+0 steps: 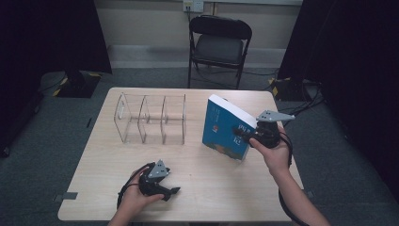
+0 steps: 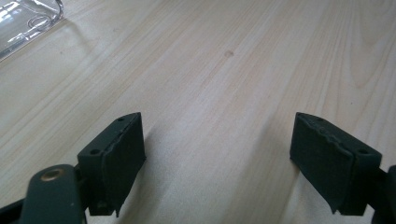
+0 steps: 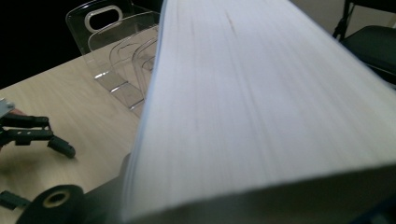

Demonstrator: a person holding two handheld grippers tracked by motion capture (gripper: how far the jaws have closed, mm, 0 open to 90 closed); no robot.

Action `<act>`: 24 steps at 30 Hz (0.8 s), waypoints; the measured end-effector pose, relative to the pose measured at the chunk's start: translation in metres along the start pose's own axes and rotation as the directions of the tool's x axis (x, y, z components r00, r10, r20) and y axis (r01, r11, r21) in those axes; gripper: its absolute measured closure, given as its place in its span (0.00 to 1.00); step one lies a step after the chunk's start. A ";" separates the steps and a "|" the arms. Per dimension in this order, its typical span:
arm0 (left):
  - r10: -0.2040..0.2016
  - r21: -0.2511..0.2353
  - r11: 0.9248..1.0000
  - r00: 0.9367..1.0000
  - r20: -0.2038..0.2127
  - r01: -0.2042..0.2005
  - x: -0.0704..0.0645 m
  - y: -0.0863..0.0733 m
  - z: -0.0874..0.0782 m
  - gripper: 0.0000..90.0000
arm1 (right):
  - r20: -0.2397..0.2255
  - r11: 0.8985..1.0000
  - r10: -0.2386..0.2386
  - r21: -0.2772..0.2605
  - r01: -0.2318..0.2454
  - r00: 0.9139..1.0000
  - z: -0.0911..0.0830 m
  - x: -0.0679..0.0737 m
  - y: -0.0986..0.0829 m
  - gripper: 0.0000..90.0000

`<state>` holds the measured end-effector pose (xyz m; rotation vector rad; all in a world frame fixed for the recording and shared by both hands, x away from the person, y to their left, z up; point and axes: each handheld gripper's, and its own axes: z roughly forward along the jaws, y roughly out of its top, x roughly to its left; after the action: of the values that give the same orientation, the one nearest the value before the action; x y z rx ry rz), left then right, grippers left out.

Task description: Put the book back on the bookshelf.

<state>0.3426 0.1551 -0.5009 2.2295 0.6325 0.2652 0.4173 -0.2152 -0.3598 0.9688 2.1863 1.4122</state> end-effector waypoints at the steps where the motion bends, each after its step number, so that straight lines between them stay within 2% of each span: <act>1: 0.001 0.002 1.000 1.000 0.001 -0.001 0.000 0.000 0.000 0.20 | 0.003 1.000 -0.004 0.000 0.004 1.000 0.000 0.001 0.000 0.67; 6: 0.009 0.007 1.000 1.000 0.001 -0.009 0.000 0.000 0.000 0.20 | -0.004 1.000 -0.001 0.015 0.001 1.000 0.000 0.005 0.001 0.68; 8: -0.002 0.000 1.000 1.000 0.000 0.002 0.000 0.000 0.000 0.20 | -0.002 1.000 -0.005 0.018 0.005 1.000 -0.001 0.007 0.002 0.68; 11: 0.009 0.007 1.000 1.000 0.002 -0.009 0.001 0.000 0.000 0.20 | -0.011 0.999 0.030 0.022 -0.030 0.999 -0.003 0.009 0.001 0.68; 13: 0.000 0.001 1.000 1.000 0.001 0.000 0.000 0.000 0.000 0.20 | -0.013 0.999 0.036 0.022 -0.036 0.999 -0.005 0.009 0.001 0.68; 15: 0.012 0.008 1.000 1.000 0.003 -0.012 0.001 0.000 0.000 0.19 | -0.031 0.998 0.067 0.019 -0.067 0.997 -0.010 0.008 -0.002 0.68; 16: 0.010 0.007 1.000 1.000 0.003 -0.010 0.001 0.000 0.000 0.19 | -0.057 0.996 0.088 0.014 -0.087 0.994 -0.017 0.009 -0.006 0.68; 23: 0.008 0.005 1.000 1.000 0.000 -0.008 0.000 0.001 0.001 0.18 | -0.093 0.998 0.069 0.000 -0.069 0.993 -0.032 0.023 -0.016 0.68; 24: -0.006 -0.006 1.000 1.000 -0.003 0.006 -0.001 0.001 0.002 0.18 | -0.098 0.997 0.071 -0.003 -0.071 0.993 -0.034 0.025 -0.017 0.68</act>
<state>0.3428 0.1534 -0.5014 2.2219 0.6395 0.2665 0.3726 -0.2239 -0.3586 1.0040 2.2352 1.5287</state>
